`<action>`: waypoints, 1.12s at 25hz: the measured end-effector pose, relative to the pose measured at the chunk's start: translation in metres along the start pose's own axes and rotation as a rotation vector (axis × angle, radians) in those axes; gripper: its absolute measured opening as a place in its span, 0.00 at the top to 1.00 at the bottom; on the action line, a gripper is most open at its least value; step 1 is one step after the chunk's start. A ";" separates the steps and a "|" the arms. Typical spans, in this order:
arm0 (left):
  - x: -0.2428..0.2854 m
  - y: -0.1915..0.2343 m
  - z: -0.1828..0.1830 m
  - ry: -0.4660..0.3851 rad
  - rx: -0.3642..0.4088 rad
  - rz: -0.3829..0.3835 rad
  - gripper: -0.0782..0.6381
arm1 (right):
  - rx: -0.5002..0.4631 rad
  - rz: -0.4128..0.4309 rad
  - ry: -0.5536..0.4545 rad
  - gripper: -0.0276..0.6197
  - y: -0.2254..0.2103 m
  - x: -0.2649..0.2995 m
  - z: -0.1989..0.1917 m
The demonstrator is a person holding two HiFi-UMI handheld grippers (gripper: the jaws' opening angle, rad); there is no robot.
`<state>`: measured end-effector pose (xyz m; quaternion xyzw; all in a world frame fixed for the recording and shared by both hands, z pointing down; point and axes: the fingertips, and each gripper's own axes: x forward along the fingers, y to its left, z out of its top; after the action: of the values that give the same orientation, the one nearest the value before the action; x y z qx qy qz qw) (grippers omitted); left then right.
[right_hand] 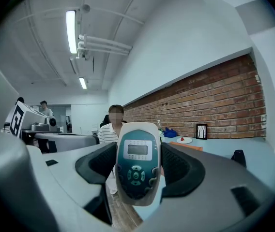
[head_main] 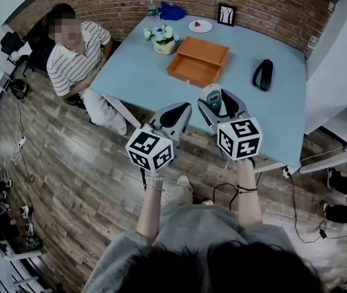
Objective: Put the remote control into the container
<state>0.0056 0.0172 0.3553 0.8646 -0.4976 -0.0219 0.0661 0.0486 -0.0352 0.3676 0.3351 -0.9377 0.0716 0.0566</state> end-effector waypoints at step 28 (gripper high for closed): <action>0.023 0.122 0.002 0.015 -0.034 -0.125 0.89 | -0.003 -0.113 0.046 0.52 -0.004 0.109 0.007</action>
<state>-0.0876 -0.0638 0.3702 0.8929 -0.4417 -0.0279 0.0830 -0.0332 -0.1067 0.3782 0.3855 -0.9159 0.0746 0.0827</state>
